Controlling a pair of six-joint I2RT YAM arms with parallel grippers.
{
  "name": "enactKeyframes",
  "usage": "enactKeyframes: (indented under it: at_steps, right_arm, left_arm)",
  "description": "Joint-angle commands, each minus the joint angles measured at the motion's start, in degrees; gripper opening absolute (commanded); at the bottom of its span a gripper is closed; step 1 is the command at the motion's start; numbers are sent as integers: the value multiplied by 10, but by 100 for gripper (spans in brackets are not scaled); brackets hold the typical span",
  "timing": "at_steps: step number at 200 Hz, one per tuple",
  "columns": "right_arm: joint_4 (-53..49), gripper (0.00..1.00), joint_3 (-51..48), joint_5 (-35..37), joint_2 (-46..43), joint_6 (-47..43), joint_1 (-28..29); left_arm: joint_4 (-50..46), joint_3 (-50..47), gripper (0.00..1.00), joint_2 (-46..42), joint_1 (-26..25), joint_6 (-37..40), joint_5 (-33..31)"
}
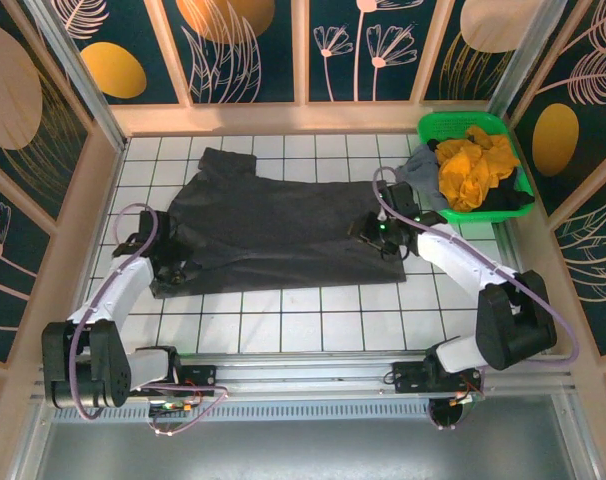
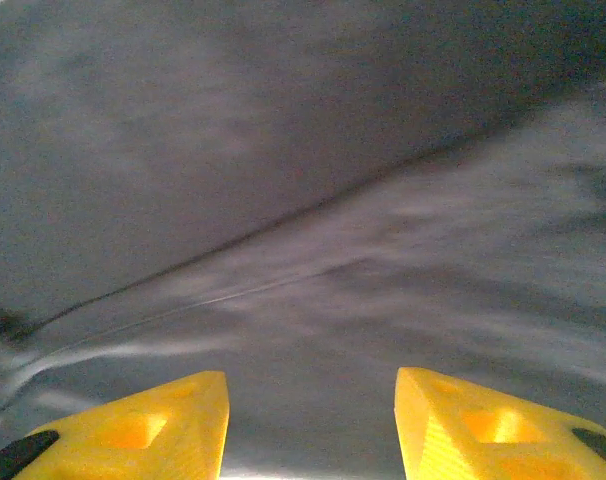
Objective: Fold and stack the t-shirts
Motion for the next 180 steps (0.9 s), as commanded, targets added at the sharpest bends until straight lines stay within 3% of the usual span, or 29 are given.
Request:
enactKeyframes:
  at_steps: [1,42,134,154,180]
  right_arm:
    - [82,50,20,-107,31,1,28]
    - [83,50,52,-108,69,8,63]
    - [71,50,44,-92,62,20,65]
    - [70,50,44,-88,65,25,65]
    - [69,49,48,-86,69,27,65]
  left_arm:
    - [29,-26,62,-14,-30,-99,68]
    - [92,-36,62,1,-33,-160,85]
    - [121,-21,49,75,-34,-154,97]
    - [122,-20,39,84,-34,-152,98]
    - [126,-16,14,90,-34,-148,96]
